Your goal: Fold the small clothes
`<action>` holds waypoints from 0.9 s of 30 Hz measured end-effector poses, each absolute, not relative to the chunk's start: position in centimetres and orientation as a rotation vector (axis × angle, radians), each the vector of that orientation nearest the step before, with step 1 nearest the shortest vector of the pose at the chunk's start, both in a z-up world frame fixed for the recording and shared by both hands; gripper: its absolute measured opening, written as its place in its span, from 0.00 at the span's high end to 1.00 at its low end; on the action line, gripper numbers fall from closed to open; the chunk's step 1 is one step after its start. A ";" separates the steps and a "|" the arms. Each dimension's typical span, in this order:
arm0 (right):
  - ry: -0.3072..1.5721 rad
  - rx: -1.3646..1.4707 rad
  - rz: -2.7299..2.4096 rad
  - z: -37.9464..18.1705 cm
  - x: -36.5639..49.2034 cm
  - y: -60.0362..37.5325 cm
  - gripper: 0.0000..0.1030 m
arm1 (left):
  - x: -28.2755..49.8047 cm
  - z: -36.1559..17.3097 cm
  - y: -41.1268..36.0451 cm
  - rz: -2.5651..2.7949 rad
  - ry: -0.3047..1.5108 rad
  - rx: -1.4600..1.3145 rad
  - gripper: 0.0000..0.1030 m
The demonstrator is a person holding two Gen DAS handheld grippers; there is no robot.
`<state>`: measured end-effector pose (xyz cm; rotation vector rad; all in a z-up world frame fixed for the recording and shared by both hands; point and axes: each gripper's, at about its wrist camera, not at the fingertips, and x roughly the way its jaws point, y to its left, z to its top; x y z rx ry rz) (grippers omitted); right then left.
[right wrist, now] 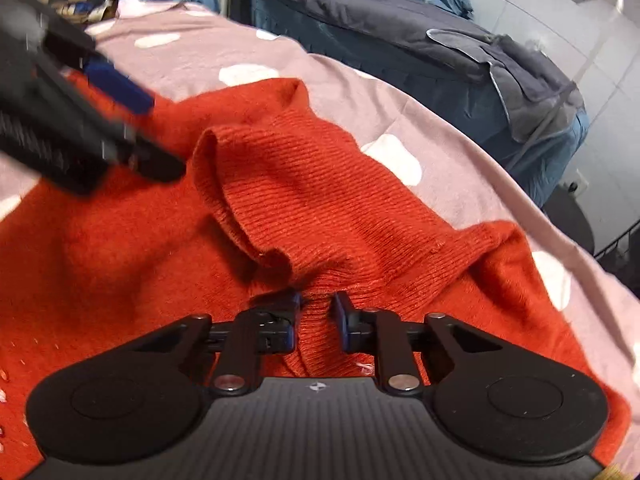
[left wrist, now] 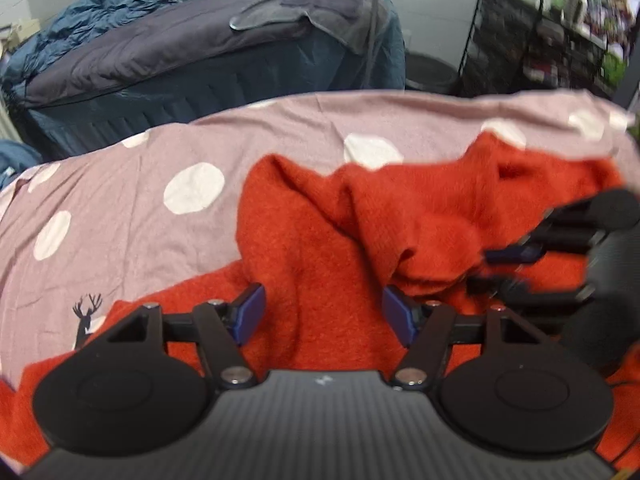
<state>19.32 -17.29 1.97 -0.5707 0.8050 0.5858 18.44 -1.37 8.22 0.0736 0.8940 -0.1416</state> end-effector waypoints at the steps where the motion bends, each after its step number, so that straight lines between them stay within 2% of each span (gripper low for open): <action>1: 0.796 -0.610 0.588 1.6 19.2 -17.1 0.68 | 18.2 8.6 -1.5 -0.152 0.886 0.057 0.40; 3: 0.774 -0.617 0.602 1.7 18.8 -17.0 0.69 | 18.0 8.9 -2.2 -0.173 0.890 0.070 0.40; 5: 0.768 -0.633 0.574 1.7 18.7 -17.0 0.88 | 18.2 8.2 -3.2 -0.190 0.898 0.107 0.42; 6: 0.785 -0.593 0.561 1.9 19.0 -17.5 0.89 | 18.3 7.8 -3.6 -0.199 0.903 0.115 0.45; 8: 0.804 -0.480 0.522 2.8 19.4 -18.8 0.90 | 18.8 7.3 -4.0 -0.219 0.912 0.078 0.60; 9: 0.801 -0.438 0.504 3.4 19.4 -19.6 0.90 | 19.0 7.1 -4.1 -0.225 0.911 0.055 0.61; 16: 0.810 -0.192 0.386 5.7 19.9 -24.4 0.90 | 20.1 5.8 -5.0 -0.182 0.932 0.085 0.61; 20: 0.821 -0.103 0.353 5.8 20.6 -25.3 0.90 | 19.0 6.0 -4.8 -0.200 0.919 0.091 0.50; 25: 0.860 0.056 0.321 5.8 21.8 -26.8 0.90 | 19.6 5.2 -5.3 -0.205 0.917 0.108 0.51; 27: 0.859 0.037 0.330 5.9 21.7 -26.5 0.90 | 20.1 4.6 -5.5 -0.203 0.955 0.117 0.58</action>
